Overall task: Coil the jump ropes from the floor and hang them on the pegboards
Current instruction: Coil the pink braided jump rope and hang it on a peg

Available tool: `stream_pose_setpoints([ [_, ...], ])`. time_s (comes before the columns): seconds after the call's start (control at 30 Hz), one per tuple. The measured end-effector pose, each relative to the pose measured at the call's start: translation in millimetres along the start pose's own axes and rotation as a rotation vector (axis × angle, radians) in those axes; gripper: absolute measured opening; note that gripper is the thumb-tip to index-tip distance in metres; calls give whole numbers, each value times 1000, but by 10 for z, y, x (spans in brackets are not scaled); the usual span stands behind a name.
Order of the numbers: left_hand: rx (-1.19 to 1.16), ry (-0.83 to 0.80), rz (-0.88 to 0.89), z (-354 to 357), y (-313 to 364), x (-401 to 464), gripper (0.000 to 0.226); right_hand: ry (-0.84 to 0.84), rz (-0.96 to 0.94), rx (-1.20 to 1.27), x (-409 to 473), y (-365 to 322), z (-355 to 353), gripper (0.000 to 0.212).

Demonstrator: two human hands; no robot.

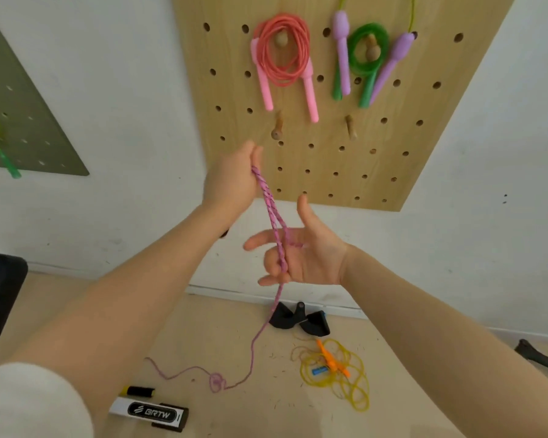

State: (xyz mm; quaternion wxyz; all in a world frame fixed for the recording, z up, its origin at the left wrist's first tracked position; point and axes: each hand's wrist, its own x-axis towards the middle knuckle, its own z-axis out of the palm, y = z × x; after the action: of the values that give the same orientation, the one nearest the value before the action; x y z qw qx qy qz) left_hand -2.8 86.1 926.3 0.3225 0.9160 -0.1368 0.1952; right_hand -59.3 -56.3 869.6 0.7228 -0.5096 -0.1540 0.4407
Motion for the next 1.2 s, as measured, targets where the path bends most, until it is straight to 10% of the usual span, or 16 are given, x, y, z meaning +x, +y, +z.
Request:
stream_pose_setpoints([
  [0.13,-664,23,-826,83,-369,128,24,176,385,-735,-367,199,-421,30],
  [0.23,-820,-74,-982,206,-538,-132,32,624,479,-854,-703,346,-803,23],
  [0.4,-581,-240,-1003,430,-564,-510,15,1458,-197,204,-1158,42,-1108,45],
  [0.5,-584,-244,-966,570,-513,-654,5,1310,-592,642,-1397,-423,-1177,57],
  [0.6,-474,-379,-731,686,-391,-783,10,1208,-668,427,-1402,-626,-1107,28],
  [0.73,-368,-649,-615,854,-153,-927,24,990,339,-710,-1270,-296,-1128,18],
  [0.83,-384,-737,-610,930,-3,-1010,21,627,661,-858,-1278,-79,-1104,18],
  [1.07,-627,-818,-587,890,199,-1179,14,883,-234,-165,-1353,-158,-993,15],
  [1.2,-787,-842,-566,835,313,-1293,24,1182,-348,-5,-1454,-200,-1040,20],
])
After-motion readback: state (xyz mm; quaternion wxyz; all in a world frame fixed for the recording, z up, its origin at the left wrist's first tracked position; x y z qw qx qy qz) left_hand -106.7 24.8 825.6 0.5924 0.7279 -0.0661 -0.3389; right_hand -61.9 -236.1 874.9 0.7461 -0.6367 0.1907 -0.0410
